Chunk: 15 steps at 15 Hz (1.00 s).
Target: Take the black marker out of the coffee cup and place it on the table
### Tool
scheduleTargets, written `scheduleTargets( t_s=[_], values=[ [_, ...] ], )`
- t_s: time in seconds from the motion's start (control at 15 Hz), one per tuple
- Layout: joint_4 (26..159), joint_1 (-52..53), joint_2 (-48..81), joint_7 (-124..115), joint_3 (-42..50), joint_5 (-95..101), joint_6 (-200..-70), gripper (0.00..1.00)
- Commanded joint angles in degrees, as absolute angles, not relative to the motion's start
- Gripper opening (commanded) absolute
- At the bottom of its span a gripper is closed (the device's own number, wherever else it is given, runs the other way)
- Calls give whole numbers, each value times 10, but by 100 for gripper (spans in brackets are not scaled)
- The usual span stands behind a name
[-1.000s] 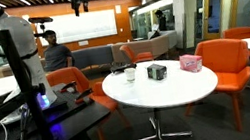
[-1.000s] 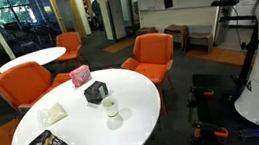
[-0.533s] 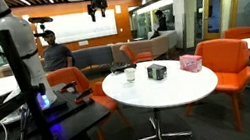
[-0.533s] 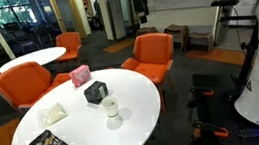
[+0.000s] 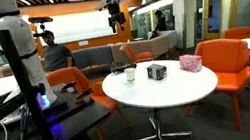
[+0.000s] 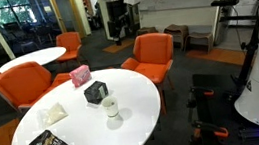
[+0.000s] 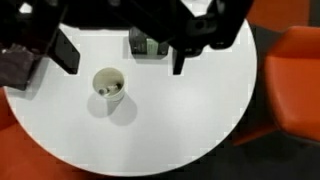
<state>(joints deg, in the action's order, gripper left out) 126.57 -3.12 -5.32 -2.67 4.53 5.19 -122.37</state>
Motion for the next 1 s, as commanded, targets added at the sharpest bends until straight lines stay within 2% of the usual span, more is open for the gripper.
scheduleTargets(
  t_s=[0.0,0.47,0.93],
  values=[
    [1238,-38,14,-56,46,9,-1252,100],
    [1217,-44,129,-38,38,-88,-1280,100],
    [1231,-40,120,-46,42,-67,-1291,100]
  ],
)
